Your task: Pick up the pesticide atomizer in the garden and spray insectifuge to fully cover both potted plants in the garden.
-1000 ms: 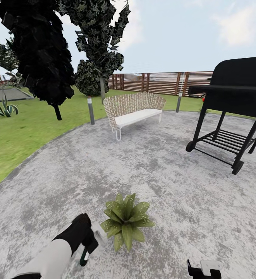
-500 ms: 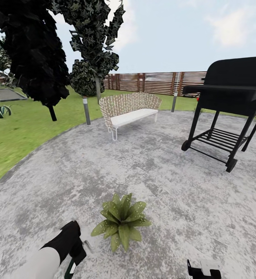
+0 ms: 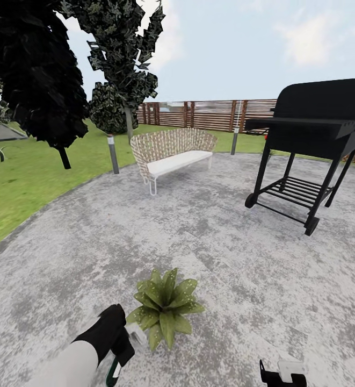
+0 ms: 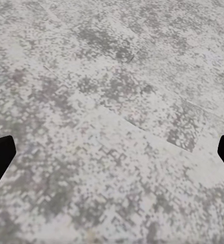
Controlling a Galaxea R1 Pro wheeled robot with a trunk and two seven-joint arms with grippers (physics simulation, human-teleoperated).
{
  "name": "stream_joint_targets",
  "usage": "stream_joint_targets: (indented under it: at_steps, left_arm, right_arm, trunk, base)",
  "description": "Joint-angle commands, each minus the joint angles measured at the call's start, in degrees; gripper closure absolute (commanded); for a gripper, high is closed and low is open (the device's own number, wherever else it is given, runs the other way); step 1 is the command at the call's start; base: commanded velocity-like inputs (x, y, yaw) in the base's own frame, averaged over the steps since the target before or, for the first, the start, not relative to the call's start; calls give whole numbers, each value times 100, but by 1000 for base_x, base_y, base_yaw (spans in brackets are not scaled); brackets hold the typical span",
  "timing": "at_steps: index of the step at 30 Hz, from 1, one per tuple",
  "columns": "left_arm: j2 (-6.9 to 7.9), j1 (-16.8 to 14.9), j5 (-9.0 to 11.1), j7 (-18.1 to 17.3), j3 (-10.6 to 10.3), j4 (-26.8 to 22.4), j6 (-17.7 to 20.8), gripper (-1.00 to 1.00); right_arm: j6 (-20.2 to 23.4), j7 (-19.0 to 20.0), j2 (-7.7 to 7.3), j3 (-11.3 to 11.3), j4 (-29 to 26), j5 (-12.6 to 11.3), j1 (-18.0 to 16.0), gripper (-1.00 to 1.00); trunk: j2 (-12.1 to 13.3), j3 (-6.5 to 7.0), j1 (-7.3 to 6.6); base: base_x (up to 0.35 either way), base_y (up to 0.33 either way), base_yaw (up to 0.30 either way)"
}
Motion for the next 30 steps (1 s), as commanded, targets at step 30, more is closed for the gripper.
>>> stream_joint_targets:
  at_steps: [30]
  left_arm:
    - [-133,-337,-26,-925,-992,7,843,100]
  right_arm:
    - [-19,-36,-3,-23,10,70,-5,-100]
  trunk:
    - [-2,-5,-1]
  base:
    - [0,0,0]
